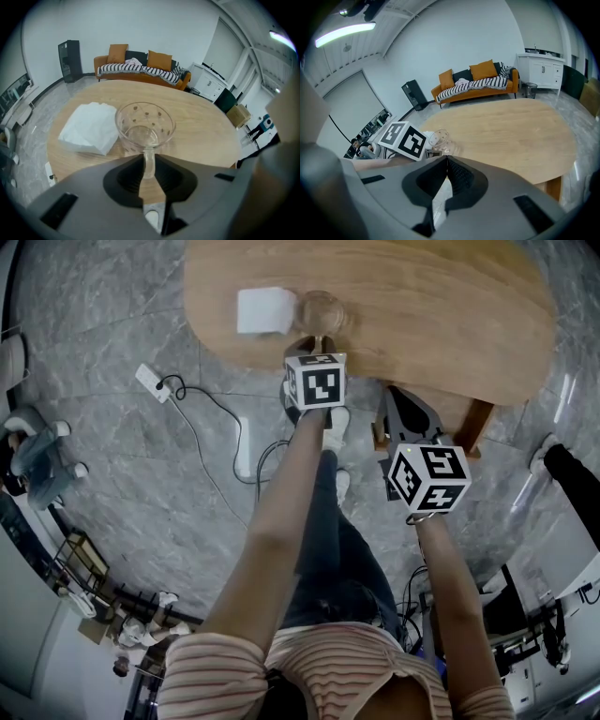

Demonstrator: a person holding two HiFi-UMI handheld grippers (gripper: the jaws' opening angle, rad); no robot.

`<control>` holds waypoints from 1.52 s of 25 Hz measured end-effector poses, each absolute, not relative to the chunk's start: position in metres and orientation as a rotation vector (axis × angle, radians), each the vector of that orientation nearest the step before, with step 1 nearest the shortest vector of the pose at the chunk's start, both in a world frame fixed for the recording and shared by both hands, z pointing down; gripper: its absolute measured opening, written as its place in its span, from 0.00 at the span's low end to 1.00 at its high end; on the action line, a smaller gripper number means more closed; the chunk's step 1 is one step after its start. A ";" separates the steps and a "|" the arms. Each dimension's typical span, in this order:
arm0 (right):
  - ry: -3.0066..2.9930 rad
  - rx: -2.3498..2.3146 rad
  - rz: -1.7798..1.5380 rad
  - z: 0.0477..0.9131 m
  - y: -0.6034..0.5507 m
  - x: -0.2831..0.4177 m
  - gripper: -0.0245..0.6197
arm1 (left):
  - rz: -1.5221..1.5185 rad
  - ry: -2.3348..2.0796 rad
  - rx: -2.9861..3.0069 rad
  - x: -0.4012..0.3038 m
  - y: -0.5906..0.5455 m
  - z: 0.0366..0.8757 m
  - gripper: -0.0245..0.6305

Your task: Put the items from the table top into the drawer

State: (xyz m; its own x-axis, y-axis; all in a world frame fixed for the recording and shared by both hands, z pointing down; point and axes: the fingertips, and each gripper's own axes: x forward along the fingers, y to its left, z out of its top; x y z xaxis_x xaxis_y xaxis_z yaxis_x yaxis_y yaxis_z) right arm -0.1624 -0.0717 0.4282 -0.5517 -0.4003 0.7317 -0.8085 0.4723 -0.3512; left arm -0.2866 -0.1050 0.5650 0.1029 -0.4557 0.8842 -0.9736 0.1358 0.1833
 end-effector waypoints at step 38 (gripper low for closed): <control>-2.151 1.186 0.910 0.378 -0.061 -0.128 0.05 | 0.811 -1.506 1.821 -0.266 -0.105 0.456 0.11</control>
